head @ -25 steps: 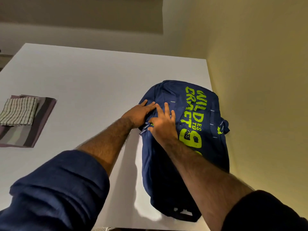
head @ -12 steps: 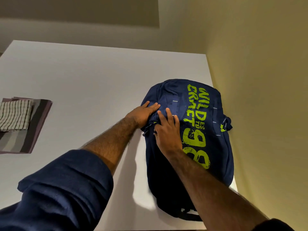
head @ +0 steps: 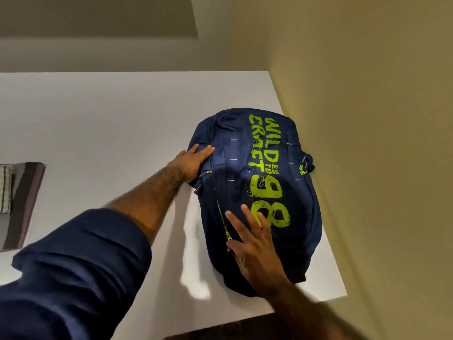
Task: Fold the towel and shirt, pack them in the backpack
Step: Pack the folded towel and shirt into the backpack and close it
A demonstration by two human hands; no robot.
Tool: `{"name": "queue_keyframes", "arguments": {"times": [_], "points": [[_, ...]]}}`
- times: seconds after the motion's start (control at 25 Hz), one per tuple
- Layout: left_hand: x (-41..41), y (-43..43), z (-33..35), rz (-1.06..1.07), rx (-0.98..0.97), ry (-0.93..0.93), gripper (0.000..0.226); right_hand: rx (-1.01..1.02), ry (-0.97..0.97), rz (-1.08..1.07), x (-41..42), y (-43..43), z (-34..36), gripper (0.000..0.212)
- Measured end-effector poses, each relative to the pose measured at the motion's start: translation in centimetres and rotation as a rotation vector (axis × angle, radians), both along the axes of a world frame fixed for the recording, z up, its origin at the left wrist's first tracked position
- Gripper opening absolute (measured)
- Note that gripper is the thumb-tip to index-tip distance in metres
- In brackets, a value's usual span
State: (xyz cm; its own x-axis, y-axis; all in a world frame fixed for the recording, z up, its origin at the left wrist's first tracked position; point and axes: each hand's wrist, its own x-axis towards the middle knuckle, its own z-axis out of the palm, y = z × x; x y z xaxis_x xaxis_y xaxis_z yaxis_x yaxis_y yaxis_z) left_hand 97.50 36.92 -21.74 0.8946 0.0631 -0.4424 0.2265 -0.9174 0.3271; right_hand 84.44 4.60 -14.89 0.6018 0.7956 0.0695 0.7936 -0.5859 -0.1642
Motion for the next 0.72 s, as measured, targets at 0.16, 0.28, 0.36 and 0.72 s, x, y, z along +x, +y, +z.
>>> {"name": "queue_keyframes", "arguments": {"times": [0.16, 0.28, 0.36, 0.72], "points": [[-0.6, -2.3, 3.0, -0.015, 0.064, 0.04, 0.093, 0.044, -0.043, -0.109, -1.9, -3.0, -0.6, 0.017], [-4.7, -8.0, 6.3, -0.105, 0.109, -0.285, 0.078, 0.156, 0.073, -0.32, -2.7, -2.2, 0.4, 0.011], [-9.6, -11.3, 5.8, -0.391, 0.129, -0.46, 0.059, 0.216, 0.227, -0.496, -2.9, -1.4, 1.2, 0.006], [-16.7, -16.1, 6.4, -0.317, 0.059, -0.447, 0.024, -0.077, 0.541, -0.628, -0.1, -1.9, 3.0, 0.026]]}}
